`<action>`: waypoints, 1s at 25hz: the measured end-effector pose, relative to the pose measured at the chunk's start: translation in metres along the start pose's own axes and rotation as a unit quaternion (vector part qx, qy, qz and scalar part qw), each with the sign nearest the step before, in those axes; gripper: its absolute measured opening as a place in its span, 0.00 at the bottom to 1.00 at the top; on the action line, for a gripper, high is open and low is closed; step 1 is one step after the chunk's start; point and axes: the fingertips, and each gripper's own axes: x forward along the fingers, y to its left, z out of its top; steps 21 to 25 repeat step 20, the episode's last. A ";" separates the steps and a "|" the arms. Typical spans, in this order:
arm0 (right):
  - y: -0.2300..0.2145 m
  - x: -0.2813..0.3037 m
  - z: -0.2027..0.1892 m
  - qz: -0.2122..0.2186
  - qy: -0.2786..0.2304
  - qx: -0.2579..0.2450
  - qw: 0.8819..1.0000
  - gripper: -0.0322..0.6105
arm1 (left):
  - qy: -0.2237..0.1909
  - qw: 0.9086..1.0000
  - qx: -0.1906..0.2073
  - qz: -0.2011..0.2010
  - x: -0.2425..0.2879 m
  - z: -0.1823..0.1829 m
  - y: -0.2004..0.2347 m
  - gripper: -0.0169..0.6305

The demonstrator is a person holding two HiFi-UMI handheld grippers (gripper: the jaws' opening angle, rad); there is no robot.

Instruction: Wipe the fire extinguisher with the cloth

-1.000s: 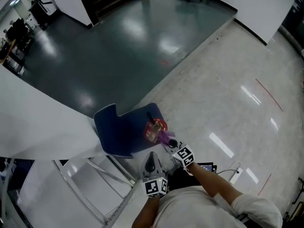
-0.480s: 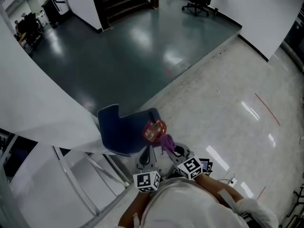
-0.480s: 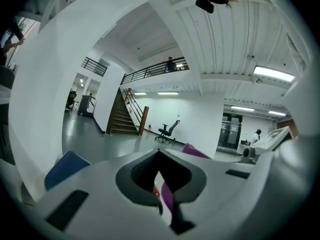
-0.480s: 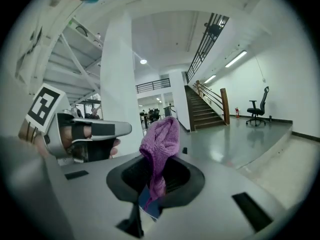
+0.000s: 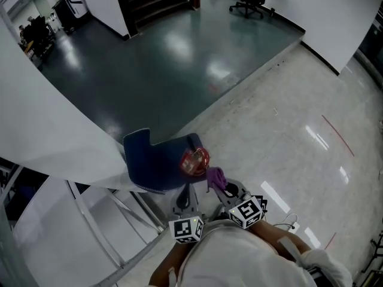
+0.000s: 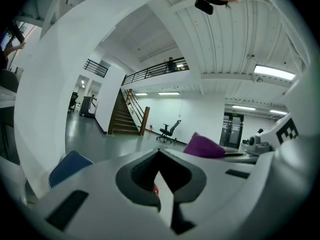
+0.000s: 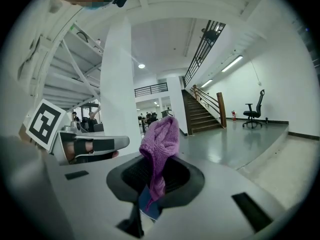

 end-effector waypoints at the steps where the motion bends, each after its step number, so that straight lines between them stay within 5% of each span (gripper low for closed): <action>1: -0.001 0.000 -0.001 -0.001 0.000 0.001 1.000 0.13 | 0.001 1.000 0.000 0.001 -0.001 -0.001 0.000 0.03; 25: 0.001 -0.006 -0.007 -0.005 0.000 0.006 1.000 0.13 | 0.027 1.000 0.000 -0.008 -0.002 -0.023 -0.001 0.03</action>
